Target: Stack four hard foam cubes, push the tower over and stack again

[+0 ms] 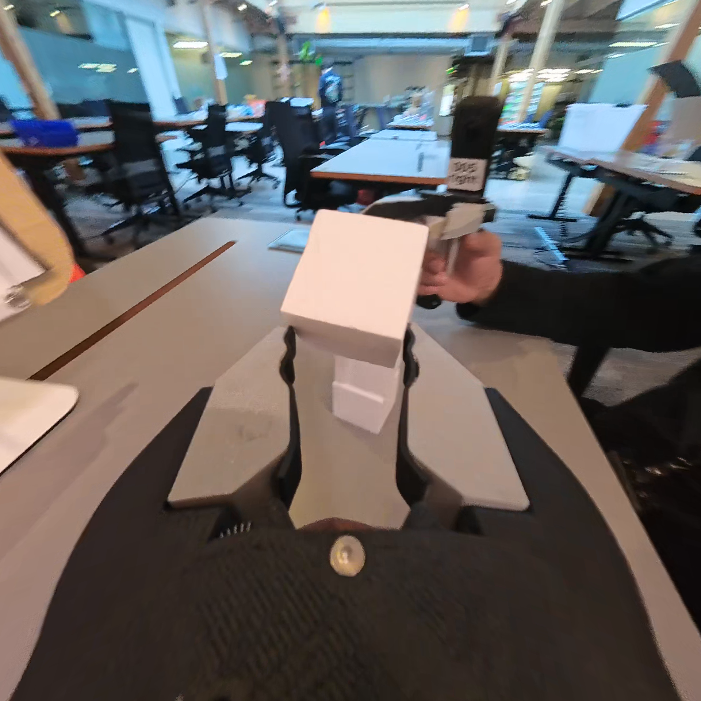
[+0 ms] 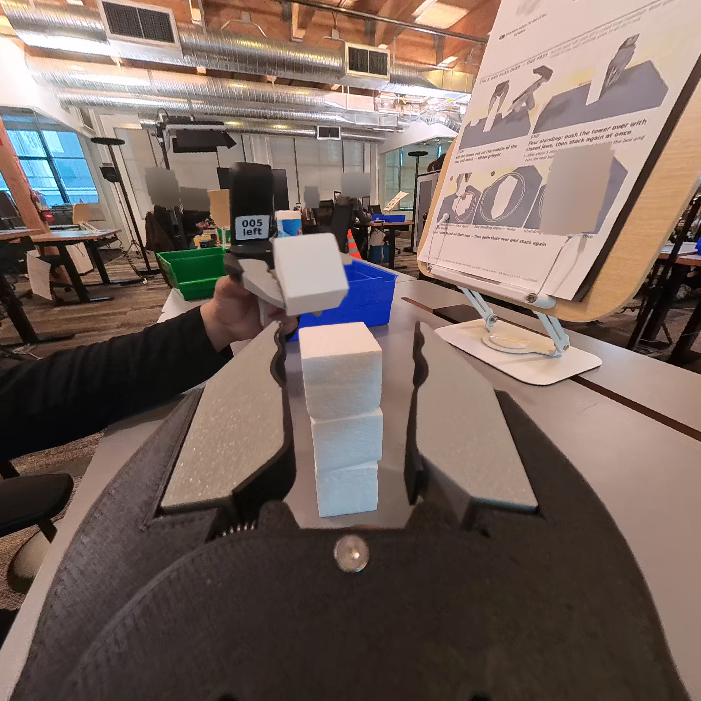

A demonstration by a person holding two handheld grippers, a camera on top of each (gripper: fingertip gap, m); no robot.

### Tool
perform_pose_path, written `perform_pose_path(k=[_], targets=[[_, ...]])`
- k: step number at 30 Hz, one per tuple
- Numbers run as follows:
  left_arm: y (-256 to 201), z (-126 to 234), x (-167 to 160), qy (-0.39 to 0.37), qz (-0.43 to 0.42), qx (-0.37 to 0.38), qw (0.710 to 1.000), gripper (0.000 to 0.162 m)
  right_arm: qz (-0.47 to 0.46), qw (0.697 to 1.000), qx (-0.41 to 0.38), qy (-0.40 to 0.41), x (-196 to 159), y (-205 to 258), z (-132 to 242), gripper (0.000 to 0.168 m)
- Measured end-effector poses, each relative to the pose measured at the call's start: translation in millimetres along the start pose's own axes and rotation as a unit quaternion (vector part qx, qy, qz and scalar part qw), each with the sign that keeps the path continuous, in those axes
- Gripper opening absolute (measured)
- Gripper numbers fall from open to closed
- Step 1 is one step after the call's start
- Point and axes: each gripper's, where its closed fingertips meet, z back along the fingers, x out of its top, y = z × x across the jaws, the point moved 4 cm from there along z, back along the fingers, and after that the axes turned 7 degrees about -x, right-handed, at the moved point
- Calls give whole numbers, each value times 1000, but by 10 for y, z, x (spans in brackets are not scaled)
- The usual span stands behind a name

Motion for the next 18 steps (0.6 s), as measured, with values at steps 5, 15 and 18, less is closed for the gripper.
perform_pose_path(k=[5,15,18], targets=[[-312,-64,110,-16,-38,-74,996,55,15,1000,8,-15,55,61,25,65],[-527,-218,69,31,-72,-101,992,55,83,994,55,-49,202,567,-8,66],[-601,-255,94,35,-88,-105,990,55,75,994,57,-56,232,700,-51,65]])
